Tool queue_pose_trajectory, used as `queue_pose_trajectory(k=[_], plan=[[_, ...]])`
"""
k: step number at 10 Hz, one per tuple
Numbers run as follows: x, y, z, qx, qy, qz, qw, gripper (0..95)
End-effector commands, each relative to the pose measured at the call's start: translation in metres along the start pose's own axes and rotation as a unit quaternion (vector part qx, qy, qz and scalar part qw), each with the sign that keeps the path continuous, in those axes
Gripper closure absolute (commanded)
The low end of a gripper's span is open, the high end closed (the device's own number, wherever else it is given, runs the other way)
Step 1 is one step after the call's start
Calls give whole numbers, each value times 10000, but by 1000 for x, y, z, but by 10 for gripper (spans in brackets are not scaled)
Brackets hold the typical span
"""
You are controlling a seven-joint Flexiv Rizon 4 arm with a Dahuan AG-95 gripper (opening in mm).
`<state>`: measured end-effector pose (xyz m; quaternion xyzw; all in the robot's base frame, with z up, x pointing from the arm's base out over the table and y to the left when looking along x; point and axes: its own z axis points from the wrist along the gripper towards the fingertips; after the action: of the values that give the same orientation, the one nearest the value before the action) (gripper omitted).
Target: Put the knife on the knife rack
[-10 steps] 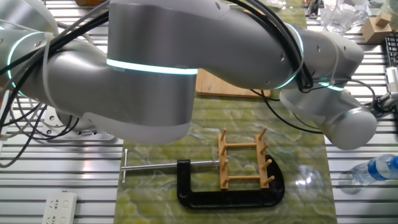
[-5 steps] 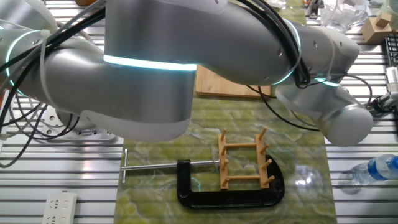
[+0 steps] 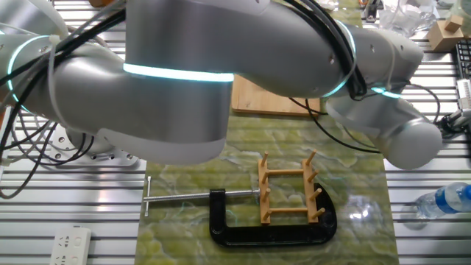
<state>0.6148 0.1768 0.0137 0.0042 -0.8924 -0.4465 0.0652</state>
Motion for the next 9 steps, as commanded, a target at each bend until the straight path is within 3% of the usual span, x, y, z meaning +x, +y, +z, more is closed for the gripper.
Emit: queue_pose_trajectory(k=[1, 3, 7, 9], plan=[[-4, 8, -6, 354, 84, 11, 9993, 950], [-3, 16, -17, 897, 160, -87, 9958, 950], [3, 31, -34, 1214, 292, -24, 9922, 950], [4, 38, -38, 1515, 389, -97, 9876, 950]])
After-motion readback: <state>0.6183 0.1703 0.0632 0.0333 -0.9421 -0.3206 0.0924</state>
